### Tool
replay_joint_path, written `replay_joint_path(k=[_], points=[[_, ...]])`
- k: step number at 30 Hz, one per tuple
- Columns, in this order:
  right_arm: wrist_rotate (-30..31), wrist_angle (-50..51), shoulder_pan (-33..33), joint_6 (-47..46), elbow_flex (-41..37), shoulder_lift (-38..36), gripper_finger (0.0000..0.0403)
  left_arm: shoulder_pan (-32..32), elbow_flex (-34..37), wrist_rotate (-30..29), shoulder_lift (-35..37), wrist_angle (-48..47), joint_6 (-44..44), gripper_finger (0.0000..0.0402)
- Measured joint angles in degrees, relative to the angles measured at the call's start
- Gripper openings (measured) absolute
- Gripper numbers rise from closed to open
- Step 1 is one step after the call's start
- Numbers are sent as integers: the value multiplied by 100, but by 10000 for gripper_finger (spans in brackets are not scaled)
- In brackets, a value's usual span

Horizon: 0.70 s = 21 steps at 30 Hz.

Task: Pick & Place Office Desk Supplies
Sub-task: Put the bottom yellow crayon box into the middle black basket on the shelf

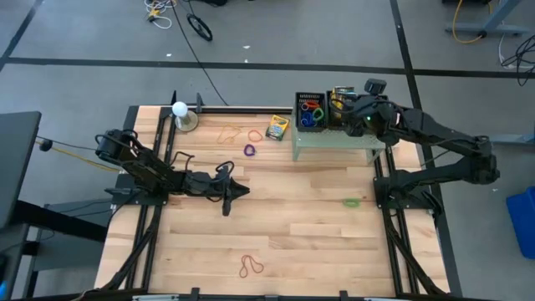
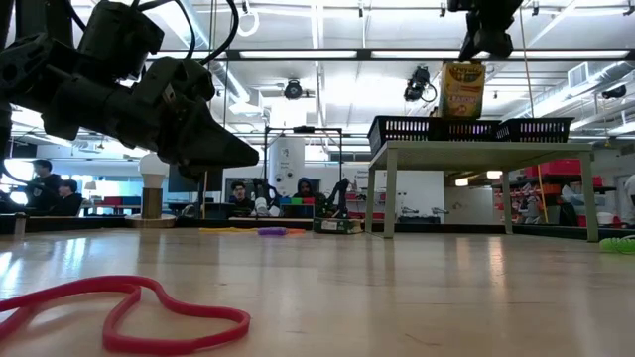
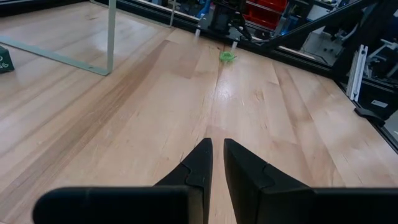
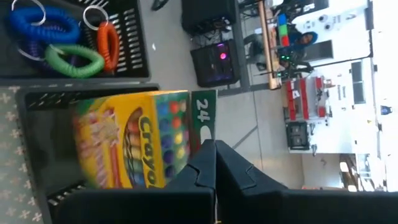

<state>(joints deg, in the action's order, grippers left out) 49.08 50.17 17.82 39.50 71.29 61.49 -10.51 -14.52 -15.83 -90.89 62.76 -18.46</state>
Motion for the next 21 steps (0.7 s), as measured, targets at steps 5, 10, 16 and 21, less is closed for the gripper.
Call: replay_joint_path(k=[5, 10, 16, 21], points=[[-134, 29, 140, -8, -156, 2, 0, -1, 2, 1, 0, 0, 0, 48], [-272, 31, 297, -5, -247, 4, 0, 1, 0, 1, 0, 0, 0, 48], [-436, -11, 307, -3, -247, 13, 0, -2, 2, 1, 0, 0, 0, 48], [-506, -2, 307, -4, -247, 222, 0, 1, 1, -1, 0, 0, 0, 48]])
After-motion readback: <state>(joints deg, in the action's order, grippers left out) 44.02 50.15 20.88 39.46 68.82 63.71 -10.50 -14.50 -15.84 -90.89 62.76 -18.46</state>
